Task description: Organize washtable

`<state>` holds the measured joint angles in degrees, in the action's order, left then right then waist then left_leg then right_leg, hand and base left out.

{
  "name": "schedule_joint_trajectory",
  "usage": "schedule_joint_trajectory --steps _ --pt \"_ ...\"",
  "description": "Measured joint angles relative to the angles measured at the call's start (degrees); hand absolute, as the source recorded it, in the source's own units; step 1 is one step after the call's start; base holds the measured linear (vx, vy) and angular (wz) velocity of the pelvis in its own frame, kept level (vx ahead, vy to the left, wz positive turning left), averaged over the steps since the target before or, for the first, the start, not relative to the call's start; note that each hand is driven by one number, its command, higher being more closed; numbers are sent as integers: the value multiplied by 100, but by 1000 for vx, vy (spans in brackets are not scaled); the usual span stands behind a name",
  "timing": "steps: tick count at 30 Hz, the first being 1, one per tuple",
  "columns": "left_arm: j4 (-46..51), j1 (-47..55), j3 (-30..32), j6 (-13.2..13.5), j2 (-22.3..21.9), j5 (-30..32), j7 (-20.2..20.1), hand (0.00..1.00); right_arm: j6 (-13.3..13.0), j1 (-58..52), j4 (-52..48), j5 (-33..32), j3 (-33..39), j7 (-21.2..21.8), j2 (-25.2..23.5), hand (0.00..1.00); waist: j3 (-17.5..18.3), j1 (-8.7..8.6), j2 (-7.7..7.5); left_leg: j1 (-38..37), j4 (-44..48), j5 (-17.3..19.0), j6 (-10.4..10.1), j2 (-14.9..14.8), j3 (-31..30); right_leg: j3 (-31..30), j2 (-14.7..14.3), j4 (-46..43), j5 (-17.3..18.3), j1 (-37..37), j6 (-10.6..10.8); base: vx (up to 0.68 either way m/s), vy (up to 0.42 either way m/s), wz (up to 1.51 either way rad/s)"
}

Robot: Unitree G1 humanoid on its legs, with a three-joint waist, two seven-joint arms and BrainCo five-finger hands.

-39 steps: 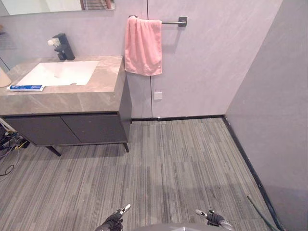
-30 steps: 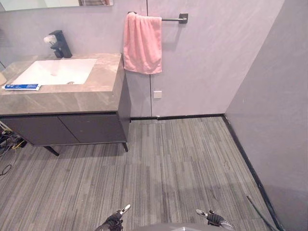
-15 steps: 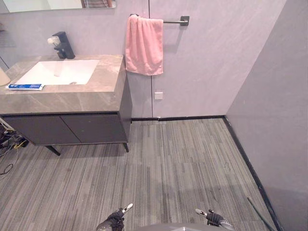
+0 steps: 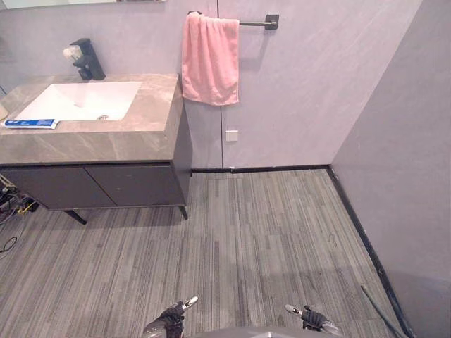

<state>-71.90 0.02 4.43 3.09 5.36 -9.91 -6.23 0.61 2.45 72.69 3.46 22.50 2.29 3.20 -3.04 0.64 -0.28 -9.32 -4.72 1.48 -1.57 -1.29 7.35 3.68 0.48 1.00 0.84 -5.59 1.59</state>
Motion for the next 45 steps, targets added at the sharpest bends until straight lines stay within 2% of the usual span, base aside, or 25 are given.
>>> schedule_joint_trajectory --steps 12,14,15,16,17,18,19,20,22,24,27,29,30,31,32,34,35,36,37,38,40,42,43,44,45 --pt "3 -4 270 -3 3 -31 3 0 10 61 0 55 -242 17 32 0 -41 60 -33 84 136 37 33 9 114 -126 12 -196 4 173 3 -25 14 -5" --pt "18 -4 453 -4 -34 -31 2 0 12 66 -23 -9 -293 13 16 0 -108 87 -117 132 264 170 99 58 98 -70 99 -657 336 386 107 -27 56 14" --pt "44 -5 505 -10 -26 -20 14 0 10 63 -80 -243 -451 -11 5 0 -122 95 -156 187 402 301 156 122 121 -6 211 -1068 591 567 197 9 70 33" --pt "119 -3 525 -20 -36 -7 29 0 1 -3 -146 -526 -534 -22 19 0 -155 85 -198 246 632 507 211 147 235 73 396 -1819 877 790 466 -18 85 31" --pt "179 -11 613 -29 -54 15 40 0 4 -32 -229 -709 -632 -36 38 0 -197 137 -202 339 791 645 185 172 277 78 493 -2736 926 1205 447 -28 94 24" --pt "233 -7 721 -63 -53 16 66 0 -12 -37 -369 -841 -622 -35 78 0 -306 170 -178 376 1037 795 241 174 268 103 650 -4216 696 1929 126 1 67 10" --pt "241 -9 753 -65 -44 14 71 0 -35 -22 -449 -930 -577 -33 68 0 -343 153 -195 310 1118 862 263 170 214 137 712 -4759 662 2187 63 63 25 26" --pt "266 -64 755 -73 -37 22 79 0 -40 -34 -517 -968 -398 -11 49 0 -388 123 -156 197 1199 944 267 89 156 302 838 -5296 719 2469 115 89 -17 28" --pt "258 -85 697 -77 -44 29 78 0 -38 -33 -503 -962 -51 0 2 0 -415 127 -156 5 1071 989 235 -37 114 735 1062 -4809 728 2562 110 95 -50 28" --pt "217 -160 721 -104 -51 35 80 0 -20 -17 -460 -958 523 -6 -63 0 -426 86 -150 -116 902 1065 109 -204 11 1150 1154 -3129 596 2530 191 211 -159 18" --pt "208 -180 956 -146 -84 241 73 0 22 44 -449 -954 1083 -8 -124 0 -520 -28 -170 -302 791 1327 -95 -271 -80 1264 1196 -1108 -25 2435 313 237 -200 4" --pt "183 -182 1100 -166 -114 269 69 0 42 61 -458 -954 1099 -5 -111 0 -546 -44 -166 -524 810 1591 -110 -334 -120 1170 1197 -1129 -52 2390 303 352 -324 2" --pt "160 -196 1140 -175 -176 324 65 0 88 96 -463 -961 1168 6 -70 0 -555 -90 -50 -730 792 1820 -33 -526 -208 1141 1076 -1571 -281 2413 196 646 -524 38" --pt "12 -146 1137 -169 -236 414 56 0 90 87 -448 -943 1258 5 -12 0 -425 -160 143 -851 968 1837 47 -813 -385 1202 851 -1948 -237 2414 158 627 -515 42" --pt "-24 -170 1118 -182 -295 432 45 0 101 114 -434 -904 1324 4 33 0 -397 -155 233 -756 1305 1766 -29 -932 -480 1218 729 -2100 -77 2418 -16 558 -490 20" --pt "17 -181 1157 -175 -303 399 19 0 137 267 -241 -903 1347 -7 76 0 -401 -110 334 135 3553 1215 -163 -1194 -782 1279 457 -2208 335 2074 -225 358 -413 -16" --pt "27 -186 1155 -167 -289 365 26 0 129 293 -257 -905 1175 -13 84 0 -461 -104 400 714 5095 323 -208 -1287 -1000 1299 273 -2118 535 1673 -322 234 -250 -25" --pt "67 -176 1145 -140 -287 346 24 0 126 336 -257 -906 1031 -32 110 0 -509 -71 399 970 5878 170 -286 -1317 -1010 1269 172 -2063 616 1474 -369 262 -162 -58" --pt "144 -177 1121 -107 -252 325 24 0 128 399 -228 -905 606 -66 160 0 -605 4 443 1356 7037 286 -96 -1352 -848 1105 4 -1903 732 974 -445 225 -24 -83" --pt "245 -142 1116 -56 -177 224 43 0 126 484 -221 -905 224 -107 135 0 -659 53 377 1708 7588 429 79 -1344 -480 922 -33 -1657 799 529 -468 188 16 -81" --pt "340 -148 1121 -13 -41 131 63 0 124 650 -212 -904 -127 -136 113 0 -739 101 257 2252 7336 738 118 -1230 -59 735 41 -1222 800 -75 -465 -23 95 -63" --pt "400 -136 1158 -17 37 52 67 0 121 820 -212 -898 -244 -189 67 0 -825 219 167 2653 6337 1025 22 -1095 244 581 214 -960 869 -485 -350 -178 123 -56" --pt "419 -40 1169 -32 94 -48 80 0 119 923 -238 -897 -270 -227 12 0 -901 252 77 2801 5054 1026 40 -948 392 545 415 -841 1027 -759 -129 -255 95 -53" --pt "471 106 1285 -48 32 -102 94 0 77 931 -307 -895 -410 -230 -14 0 -847 287 65 2753 3432 804 19 -916 501 518 535 -704 1212 -912 51 -235 89 -50" --pt "469 192 1378 -46 -10 -107 110 0 58 916 -337 -894 -560 -229 -1 0 -819 287 112 2739 2711 662 -1 -915 461 493 540 -680 1311 -986 103 -56 135 -35"
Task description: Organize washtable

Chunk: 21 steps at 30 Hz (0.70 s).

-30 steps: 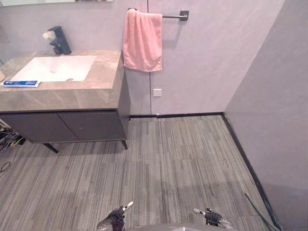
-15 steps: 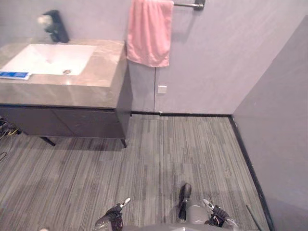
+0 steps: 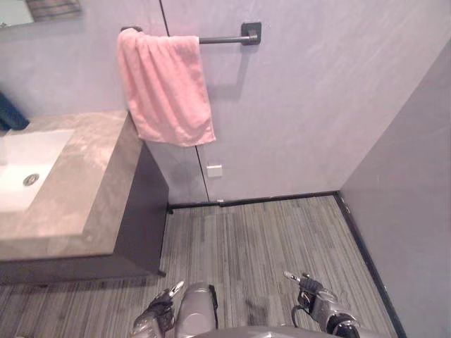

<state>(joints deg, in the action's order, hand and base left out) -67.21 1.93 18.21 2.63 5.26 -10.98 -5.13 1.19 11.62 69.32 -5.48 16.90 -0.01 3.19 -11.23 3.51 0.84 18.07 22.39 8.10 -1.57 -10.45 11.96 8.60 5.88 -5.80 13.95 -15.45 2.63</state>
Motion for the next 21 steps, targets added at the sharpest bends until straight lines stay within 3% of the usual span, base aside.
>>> schedule_joint_trajectory --steps 1,2,3,5,6,7,8,10,12,14,15,17,18,19,21 --pt "-48 132 49 -26 -63 -17 43 0 -44 -74 13 11 -240 -6 25 0 46 13 30 24 -590 -519 -3 61 -161 -16 60 -42 274 -173 118 328 132 1" --pt "-60 264 40 -34 9 -135 48 0 -42 -149 99 50 -295 0 -57 0 185 7 -177 96 -389 -855 -28 363 -274 -26 255 -196 420 -277 94 626 145 24" --pt "-135 268 -7 -31 92 -169 77 0 -43 -218 129 50 -293 5 -126 0 228 10 -328 10 -345 -976 158 560 -263 -73 455 -668 298 -165 -22 676 109 33" --pt "-266 253 -76 -38 170 -169 78 0 -43 -244 218 95 -269 6 -161 0 235 28 -399 -321 -393 -865 290 747 -177 -424 619 -1780 -165 182 -72 532 158 23" --pt "-274 253 -161 -41 195 -162 77 0 -42 -257 291 187 -173 10 -167 0 235 18 -403 -632 -528 -794 376 839 -163 -662 667 -2510 -573 400 -15 494 175 20" --pt "-269 245 -279 -40 217 -161 76 0 -42 -302 353 236 -92 16 -168 0 222 5 -399 -987 -711 -742 429 933 -169 -799 692 -3255 -766 598 131 371 124 20" --pt "-258 229 -335 -39 211 -157 77 0 -44 -324 359 266 -25 21 -165 0 205 -4 -360 -1320 -858 -703 488 969 -173 -826 693 -3910 -816 798 208 266 65 18" --pt "-216 217 -578 -9 218 -151 64 0 -47 -419 302 279 182 75 -182 0 150 -23 -235 -2106 -1404 -671 523 1014 -232 -390 713 -4890 -795 1310 159 84 1 17" --pt "-233 212 -679 -16 268 -120 66 0 -55 -434 259 279 271 107 -173 0 159 -101 -257 -2533 -1750 -634 502 1020 -314 25 810 -4725 -667 1507 91 -62 -1 20" --pt "-236 214 -725 -23 270 -113 66 0 -86 -451 250 278 352 105 -164 0 157 -119 -241 -2716 -1835 -472 452 979 -319 419 951 -3840 -468 1569 144 -137 47 3" --pt "-238 224 -719 -21 269 -109 67 0 -92 -447 243 278 357 108 -165 0 163 -117 -234 -2737 -1825 -355 442 933 -301 510 892 -2913 -473 1560 174 -67 -7 -14" --pt "-235 233 -717 -19 279 -108 70 0 -82 -441 226 279 344 124 -162 0 182 -116 -261 -2666 -1827 -281 327 896 -294 502 695 -1496 -788 1539 284 43 -105 -11" --pt "-236 234 -716 -16 296 -108 70 0 -76 -452 228 279 342 125 -163 0 191 -115 -307 -2625 -1836 -247 244 917 -297 459 624 -995 -1260 1541 293 106 -211 -10" --pt "-256 239 -718 -20 292 -109 81 0 -49 -473 251 282 330 123 -133 0 235 -115 -369 -2630 -1875 -215 136 919 -307 448 552 -686 -1402 1478 262 143 -259 -16" --pt "-255 260 -716 -13 220 -109 83 0 -46 -498 265 311 275 117 -99 0 356 -135 -221 -2525 -1983 -262 -33 778 -353 500 383 -303 -1341 1435 230 146 -234 -3"
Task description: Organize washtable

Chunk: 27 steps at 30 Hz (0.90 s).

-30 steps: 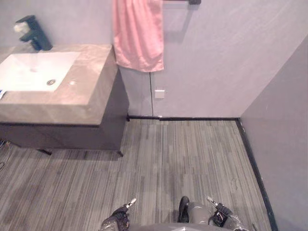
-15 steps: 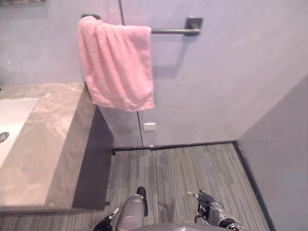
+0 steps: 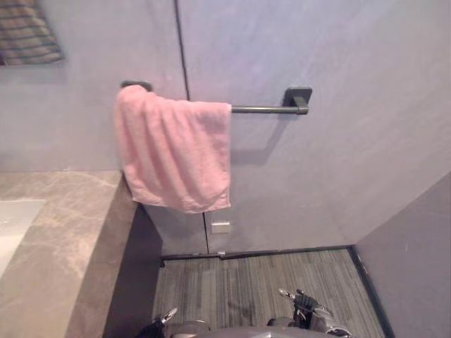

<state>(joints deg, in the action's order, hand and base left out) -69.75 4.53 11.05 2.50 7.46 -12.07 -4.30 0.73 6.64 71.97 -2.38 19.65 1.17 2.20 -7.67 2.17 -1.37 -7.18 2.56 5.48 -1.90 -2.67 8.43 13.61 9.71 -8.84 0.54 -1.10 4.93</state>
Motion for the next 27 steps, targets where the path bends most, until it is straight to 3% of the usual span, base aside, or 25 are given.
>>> schedule_joint_trajectory --steps 3,6,8,10,15,17,20,27 --pt "5 -25 -4 11 -50 -14 13 0 22 -47 -115 138 -592 -9 93 0 47 -25 78 -56 -241 -185 -194 -159 -204 234 -225 367 17 -195 -19 142 -192 32" --pt "408 94 38 57 -91 -737 114 0 50 -405 -1899 86 -1574 -95 94 0 126 2 39 -13 -328 -210 -254 -281 -268 287 -378 566 13 -242 -27 107 -103 12" --pt "1520 493 195 114 -379 -1823 209 0 -141 -584 -3376 -93 -1962 -119 127 0 229 1 -24 112 -327 -210 -253 -269 -239 256 -375 608 -16 -83 -67 80 -13 -5" --pt "2632 880 268 254 -595 -2382 257 0 -316 -616 -4274 -105 -2187 -105 127 0 299 12 -131 135 -323 -201 -242 -230 -237 255 -344 645 -26 -85 -75 63 28 0" --pt "4546 965 1175 546 -677 -2458 596 0 -546 -511 -5621 -510 -2882 60 136 0 397 133 -275 302 -206 -145 -170 -159 -295 270 -313 818 -127 -111 -58 -5 35 4" --pt "5212 957 1467 607 -706 -2332 740 0 -575 -246 -5927 -685 -3222 178 131 0 388 162 -229 286 -199 -141 -159 -106 -387 312 -265 831 -130 -184 -55 -2 45 17" --pt "5925 978 1333 625 -963 -2090 854 0 -652 381 -5944 -1030 -3616 279 120 0 408 250 -148 282 -192 -147 -145 -58 -476 370 -223 830 -130 -245 -55 -2 27 18" --pt "6353 893 1164 625 -964 -2076 961 0 -682 1619 -5289 -1448 -4203 254 -84 0 418 354 -53 269 -231 -209 -170 -83 -565 465 -252 843 -119 -290 -74 -1 -12 7"
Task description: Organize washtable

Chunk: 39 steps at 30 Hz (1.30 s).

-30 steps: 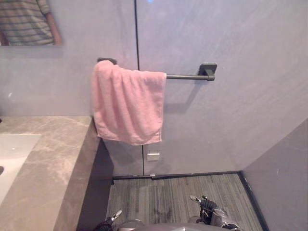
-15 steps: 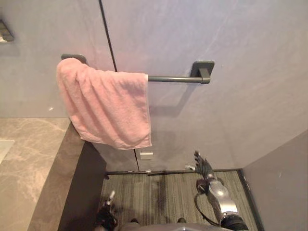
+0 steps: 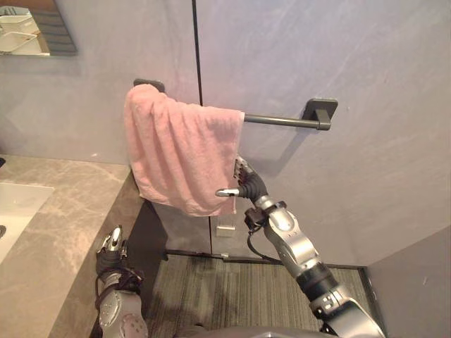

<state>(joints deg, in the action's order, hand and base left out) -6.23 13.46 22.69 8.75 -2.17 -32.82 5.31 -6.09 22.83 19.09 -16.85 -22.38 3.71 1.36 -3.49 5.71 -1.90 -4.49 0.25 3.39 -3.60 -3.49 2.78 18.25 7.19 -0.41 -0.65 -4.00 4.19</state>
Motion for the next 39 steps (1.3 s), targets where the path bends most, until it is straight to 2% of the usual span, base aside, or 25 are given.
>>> schedule_joint_trajectory --steps 4,7,8,11,13,20,26,33,39 --pt "199 -17 -271 19 64 -1 53 0 39 539 974 -8 -15 -159 -17 0 20 152 60 36 24 -13 -6 1 6 -2 -24 122 -56 -29 -15 0 0 0" --pt "252 -58 -454 98 131 4 54 0 58 822 1289 -6 -6 -312 0 0 20 264 141 141 92 -13 -7 -8 -7 9 -47 224 -126 -14 -26 -4 -4 2" --pt "309 -66 -494 117 161 10 48 0 61 899 1313 -7 -7 -376 4 100 22 290 163 170 105 -13 -8 -15 -29 32 -57 249 -137 -15 -36 -16 -15 7" --pt "527 -119 -485 338 307 12 47 0 62 1094 1368 -7 -10 -396 -14 100 18 351 176 224 113 -31 -39 -52 -50 69 -99 313 -173 -15 -58 -24 -22 6" --pt "538 -215 -492 386 388 12 50 0 67 1234 1508 -7 35 -456 -15 100 22 412 196 228 110 -39 -51 -77 -58 75 -114 313 -177 -15 -63 0 0 0" --pt "555 -259 -581 460 465 25 124 0 155 1475 1516 -6 -5 -501 -77 100 24 451 193 312 110 -74 -94 -102 -124 146 -171 403 -220 -14 -110 -12 -12 5" --pt "833 -282 -571 502 509 71 198 0 179 1475 1515 -6 -3 -542 -149 100 27 435 189 254 -7 -134 -122 -144 -79 138 -192 414 -221 -17 -112 0 0 0" --pt "825 -473 -567 499 848 326 264 0 179 1256 1352 4 74 -581 -25 100 27 417 188 220 -8 -140 -139 -182 7 54 -237 443 -248 -13 -150 -12 -7 -6" --pt "720 -693 -432 454 987 741 483 0 185 577 519 54 449 -572 280 100 27 284 189 205 -6 -140 -138 -187 158 -130 -262 489 -321 42 -179 -20 5 -15"
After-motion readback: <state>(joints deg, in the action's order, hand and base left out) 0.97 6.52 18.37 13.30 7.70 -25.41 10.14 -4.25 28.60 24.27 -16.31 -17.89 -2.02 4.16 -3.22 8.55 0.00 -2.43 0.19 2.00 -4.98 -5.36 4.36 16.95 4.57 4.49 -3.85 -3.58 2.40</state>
